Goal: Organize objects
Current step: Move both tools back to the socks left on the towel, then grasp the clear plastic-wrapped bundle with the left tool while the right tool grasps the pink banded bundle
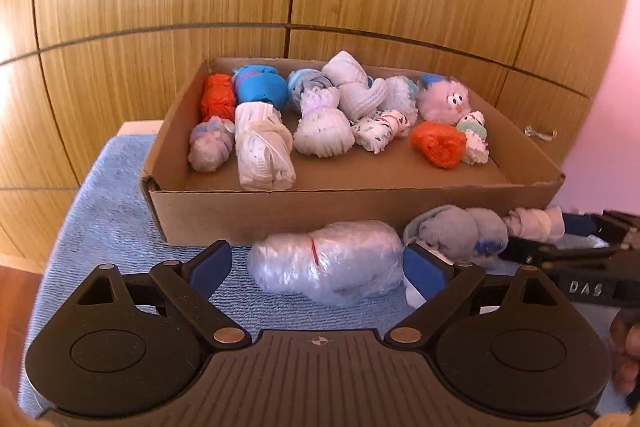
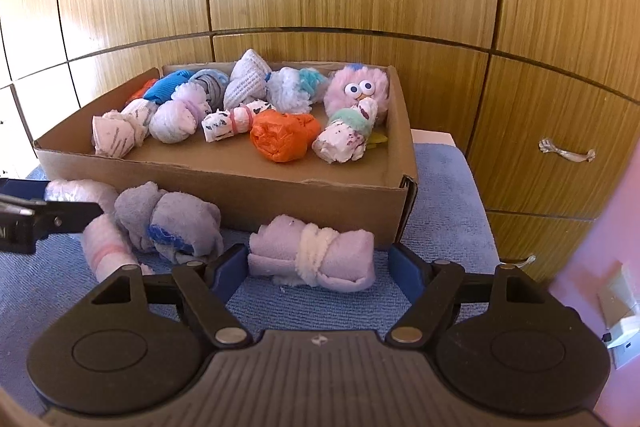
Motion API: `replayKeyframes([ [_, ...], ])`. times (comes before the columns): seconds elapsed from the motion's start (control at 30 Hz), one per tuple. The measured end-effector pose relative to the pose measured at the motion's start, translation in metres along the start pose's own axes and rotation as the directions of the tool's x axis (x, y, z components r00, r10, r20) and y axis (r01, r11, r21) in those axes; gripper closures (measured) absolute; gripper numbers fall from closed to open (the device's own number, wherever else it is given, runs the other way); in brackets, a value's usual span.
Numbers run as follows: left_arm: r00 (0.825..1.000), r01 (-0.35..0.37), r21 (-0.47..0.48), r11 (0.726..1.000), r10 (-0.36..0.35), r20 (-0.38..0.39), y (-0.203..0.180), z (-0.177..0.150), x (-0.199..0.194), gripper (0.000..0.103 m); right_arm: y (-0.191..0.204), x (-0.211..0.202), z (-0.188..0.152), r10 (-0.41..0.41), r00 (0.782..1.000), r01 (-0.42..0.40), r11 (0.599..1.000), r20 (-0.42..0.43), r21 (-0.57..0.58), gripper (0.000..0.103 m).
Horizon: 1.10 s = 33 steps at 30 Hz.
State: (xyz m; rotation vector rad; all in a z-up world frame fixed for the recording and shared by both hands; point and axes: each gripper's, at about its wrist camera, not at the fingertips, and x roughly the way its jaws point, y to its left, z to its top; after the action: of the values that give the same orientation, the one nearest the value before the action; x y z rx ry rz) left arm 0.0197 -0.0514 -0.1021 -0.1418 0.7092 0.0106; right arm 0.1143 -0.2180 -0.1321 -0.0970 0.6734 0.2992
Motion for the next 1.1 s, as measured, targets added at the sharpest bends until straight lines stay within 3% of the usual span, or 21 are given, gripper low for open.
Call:
replayKeyframes([
  [0.1,0.999,0.043,-0.039,0.998,-0.043,-0.006,0.004,-0.001,0.003,0.022,0.001,0.001,0.000,-0.006,1.000,0.006,1.000,0.005,0.000,0.036],
  [0.2,0.998,0.067,-0.045,0.997,-0.067,0.004,0.007,-0.003,0.001,0.027,0.001,-0.002,-0.001,0.001,1.000,-0.001,1.000,0.017,0.001,0.045],
  [0.63,0.997,0.049,-0.052,0.997,-0.045,0.061,0.023,0.003,-0.030,0.029,0.003,-0.033,-0.003,0.013,0.997,-0.011,1.000,0.078,-0.021,0.046],
  [0.9,0.992,0.037,0.083,0.996,-0.047,0.116,0.015,0.040,-0.056,0.030,-0.009,-0.072,0.032,0.016,0.987,-0.005,0.997,0.159,-0.071,0.046],
  [1.1,0.989,0.047,0.237,0.970,-0.079,0.127,0.001,0.083,-0.060,0.030,-0.015,-0.086,0.072,0.074,0.978,-0.047,0.989,0.194,-0.140,0.046],
])
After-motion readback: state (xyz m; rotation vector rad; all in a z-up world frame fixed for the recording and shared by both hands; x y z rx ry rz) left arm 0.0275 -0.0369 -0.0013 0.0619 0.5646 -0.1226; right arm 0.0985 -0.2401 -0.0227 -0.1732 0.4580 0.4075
